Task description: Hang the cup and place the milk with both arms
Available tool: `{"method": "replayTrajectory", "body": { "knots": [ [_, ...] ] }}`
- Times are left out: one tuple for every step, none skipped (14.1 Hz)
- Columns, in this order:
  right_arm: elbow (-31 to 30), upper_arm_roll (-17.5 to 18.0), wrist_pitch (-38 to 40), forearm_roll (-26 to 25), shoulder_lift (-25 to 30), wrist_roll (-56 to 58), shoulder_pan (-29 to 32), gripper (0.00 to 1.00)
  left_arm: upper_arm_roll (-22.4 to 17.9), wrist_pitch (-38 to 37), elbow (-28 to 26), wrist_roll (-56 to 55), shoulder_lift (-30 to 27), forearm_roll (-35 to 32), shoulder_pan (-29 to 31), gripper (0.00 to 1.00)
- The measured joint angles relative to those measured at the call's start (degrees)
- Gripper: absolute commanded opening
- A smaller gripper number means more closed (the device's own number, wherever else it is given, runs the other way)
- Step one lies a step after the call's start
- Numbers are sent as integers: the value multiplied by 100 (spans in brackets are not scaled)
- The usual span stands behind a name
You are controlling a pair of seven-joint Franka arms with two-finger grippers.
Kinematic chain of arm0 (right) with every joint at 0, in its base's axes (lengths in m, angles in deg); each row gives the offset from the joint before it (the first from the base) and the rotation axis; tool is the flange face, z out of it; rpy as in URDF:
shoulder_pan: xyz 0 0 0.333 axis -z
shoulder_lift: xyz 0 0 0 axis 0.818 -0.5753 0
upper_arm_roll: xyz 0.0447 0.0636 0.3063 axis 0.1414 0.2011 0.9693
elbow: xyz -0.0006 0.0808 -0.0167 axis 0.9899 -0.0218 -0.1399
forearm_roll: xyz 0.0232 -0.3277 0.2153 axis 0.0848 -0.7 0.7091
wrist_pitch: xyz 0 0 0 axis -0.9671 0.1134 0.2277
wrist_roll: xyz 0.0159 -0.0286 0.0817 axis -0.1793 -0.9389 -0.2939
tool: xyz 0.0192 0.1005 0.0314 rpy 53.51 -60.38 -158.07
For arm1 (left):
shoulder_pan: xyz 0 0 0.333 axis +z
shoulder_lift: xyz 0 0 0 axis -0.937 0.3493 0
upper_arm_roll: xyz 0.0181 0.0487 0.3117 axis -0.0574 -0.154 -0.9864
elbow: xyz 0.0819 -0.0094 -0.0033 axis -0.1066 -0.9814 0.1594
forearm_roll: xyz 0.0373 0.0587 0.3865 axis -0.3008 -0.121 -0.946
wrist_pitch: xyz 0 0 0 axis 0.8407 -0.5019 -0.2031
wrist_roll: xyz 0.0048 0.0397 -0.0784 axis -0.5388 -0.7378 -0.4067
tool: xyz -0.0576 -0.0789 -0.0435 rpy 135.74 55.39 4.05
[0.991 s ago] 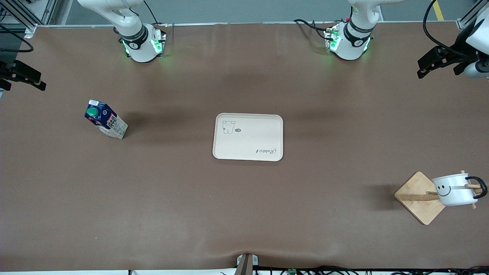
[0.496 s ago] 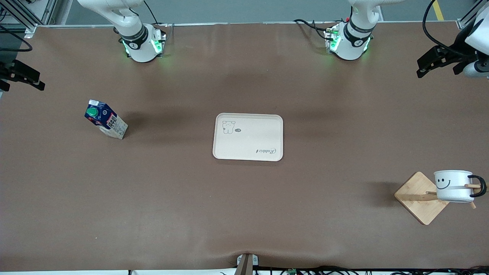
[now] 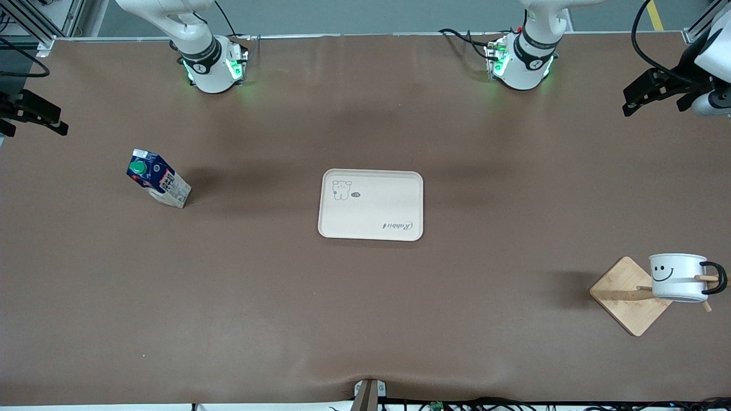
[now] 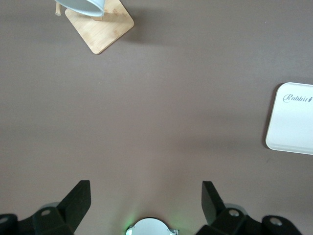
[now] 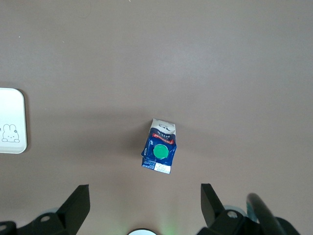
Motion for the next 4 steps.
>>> {"method": "replayTrajectory", "body": {
  "knots": [
    [0,-1,1,0,-1,0,0,100,0,-2,0,0,1,0,0,100],
    [0,-3,5,0,-2,0,2,100,0,-2,0,1,2,16,0,100],
    [0,-4,14,0,-3,-1,2,100,0,-3,0,1,3,53,0,100],
    [0,-5,20,0,-4,-1,3,100,0,-3,0,1,4,81,0,100]
  ]
}}
